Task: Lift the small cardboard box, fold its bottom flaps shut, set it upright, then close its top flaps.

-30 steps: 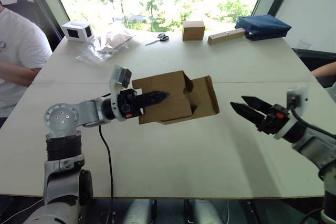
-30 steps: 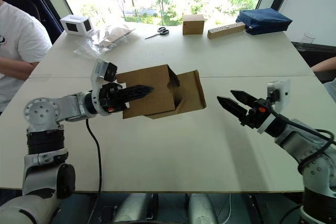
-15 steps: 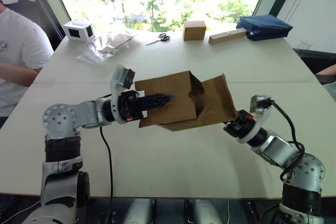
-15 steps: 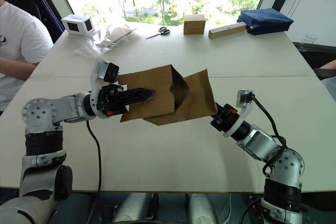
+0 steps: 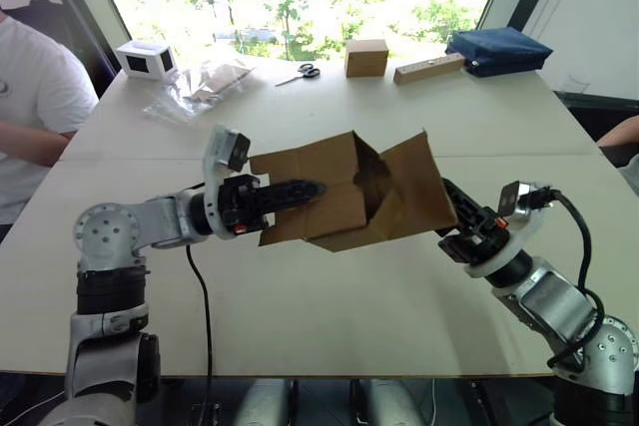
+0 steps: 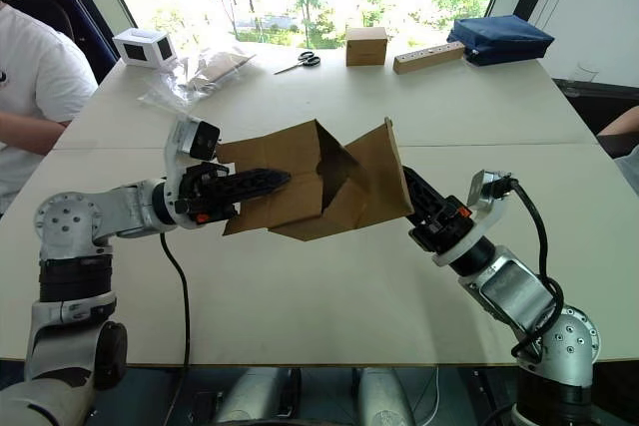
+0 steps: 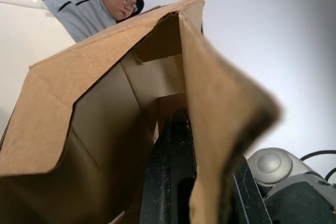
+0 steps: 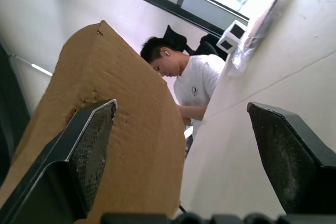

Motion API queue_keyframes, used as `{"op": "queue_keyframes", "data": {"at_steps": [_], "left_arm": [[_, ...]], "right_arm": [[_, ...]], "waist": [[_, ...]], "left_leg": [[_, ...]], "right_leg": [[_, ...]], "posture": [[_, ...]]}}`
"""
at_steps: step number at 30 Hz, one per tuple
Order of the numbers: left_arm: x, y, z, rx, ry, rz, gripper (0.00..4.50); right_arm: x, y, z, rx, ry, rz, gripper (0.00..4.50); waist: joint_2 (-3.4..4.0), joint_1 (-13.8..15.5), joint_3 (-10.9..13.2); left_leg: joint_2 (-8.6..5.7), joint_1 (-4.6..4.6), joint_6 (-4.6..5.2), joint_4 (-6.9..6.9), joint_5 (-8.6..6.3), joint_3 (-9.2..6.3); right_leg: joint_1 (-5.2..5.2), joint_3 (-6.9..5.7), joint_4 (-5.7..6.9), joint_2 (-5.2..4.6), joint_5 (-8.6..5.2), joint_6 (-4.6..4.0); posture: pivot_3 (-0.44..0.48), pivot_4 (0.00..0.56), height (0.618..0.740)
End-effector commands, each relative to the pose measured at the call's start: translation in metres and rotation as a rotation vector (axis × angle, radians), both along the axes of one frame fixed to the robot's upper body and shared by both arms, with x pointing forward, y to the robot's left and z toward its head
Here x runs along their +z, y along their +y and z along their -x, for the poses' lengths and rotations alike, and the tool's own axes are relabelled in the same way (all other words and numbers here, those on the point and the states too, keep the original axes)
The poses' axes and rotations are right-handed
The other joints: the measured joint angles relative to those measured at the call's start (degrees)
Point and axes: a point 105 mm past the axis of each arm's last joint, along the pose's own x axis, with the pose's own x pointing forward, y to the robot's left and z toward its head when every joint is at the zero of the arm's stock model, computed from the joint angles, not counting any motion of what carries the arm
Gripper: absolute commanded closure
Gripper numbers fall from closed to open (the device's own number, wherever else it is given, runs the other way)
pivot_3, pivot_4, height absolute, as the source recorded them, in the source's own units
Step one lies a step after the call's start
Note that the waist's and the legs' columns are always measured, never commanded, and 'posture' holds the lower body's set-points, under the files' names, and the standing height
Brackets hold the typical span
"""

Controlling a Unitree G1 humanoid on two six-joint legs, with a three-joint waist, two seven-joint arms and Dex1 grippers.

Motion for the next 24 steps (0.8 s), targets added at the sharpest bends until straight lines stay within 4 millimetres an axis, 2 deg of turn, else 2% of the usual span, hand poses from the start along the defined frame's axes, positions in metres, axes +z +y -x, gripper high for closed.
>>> {"op": "queue_keyframes", "data": {"at_steps": [1, 6, 10, 13, 19, 24], "left_arm": [[0.005, -0.001, 0.004, -0.004, -0.024, 0.000, 4.50], [0.005, 0.000, 0.005, -0.002, -0.022, 0.004, 4.50], [0.005, 0.000, 0.005, 0.004, -0.020, 0.003, 4.50], [0.004, 0.001, 0.005, 0.012, -0.019, 0.001, 4.50], [0.005, 0.003, 0.002, 0.032, -0.023, 0.000, 4.50], [0.006, 0.003, 0.000, 0.047, -0.025, 0.007, 4.50]], "right_arm": [[-0.002, -0.006, -0.004, -0.068, -0.032, 0.069, 0.27], [-0.011, -0.011, -0.005, -0.083, -0.009, 0.063, 0.27], [-0.022, -0.022, -0.007, -0.114, 0.036, 0.037, 0.27], [-0.020, -0.026, -0.002, -0.092, 0.041, -0.029, 0.27], [-0.014, -0.019, 0.007, -0.040, 0.048, -0.106, 0.27], [-0.018, -0.016, 0.010, -0.031, 0.066, -0.107, 0.27]], "waist": [[0.00, 0.02, 0.00], [0.00, 0.02, 0.00], [0.00, 0.02, 0.00], [0.00, 0.04, 0.00], [0.00, 0.07, 0.00], [0.00, 0.08, 0.00]], "left_leg": [[0.00, 0.00, 0.00, 0.00, 0.00, 0.01], [0.01, 0.00, 0.02, 0.00, -0.01, 0.01], [0.02, 0.01, 0.02, 0.00, -0.01, 0.01], [0.02, 0.00, 0.03, 0.00, -0.02, 0.01], [0.02, 0.00, 0.03, 0.00, -0.02, 0.01], [0.03, 0.00, 0.04, -0.01, -0.03, 0.01]], "right_leg": [[0.00, 0.00, 0.00, 0.00, 0.00, 0.00], [0.00, 0.00, -0.01, 0.02, 0.00, 0.00], [0.00, 0.01, -0.01, 0.02, 0.00, 0.00], [0.00, 0.02, -0.02, 0.02, 0.00, 0.00], [0.01, 0.02, -0.03, 0.01, 0.00, 0.00], [0.01, 0.03, -0.04, 0.01, 0.00, 0.00]], "posture": [[0.000, 0.150, 0.740], [0.000, 0.150, 0.740], [0.000, 0.150, 0.740], [0.000, 0.150, 0.740], [0.000, 0.150, 0.740], [0.000, 0.150, 0.740]]}}
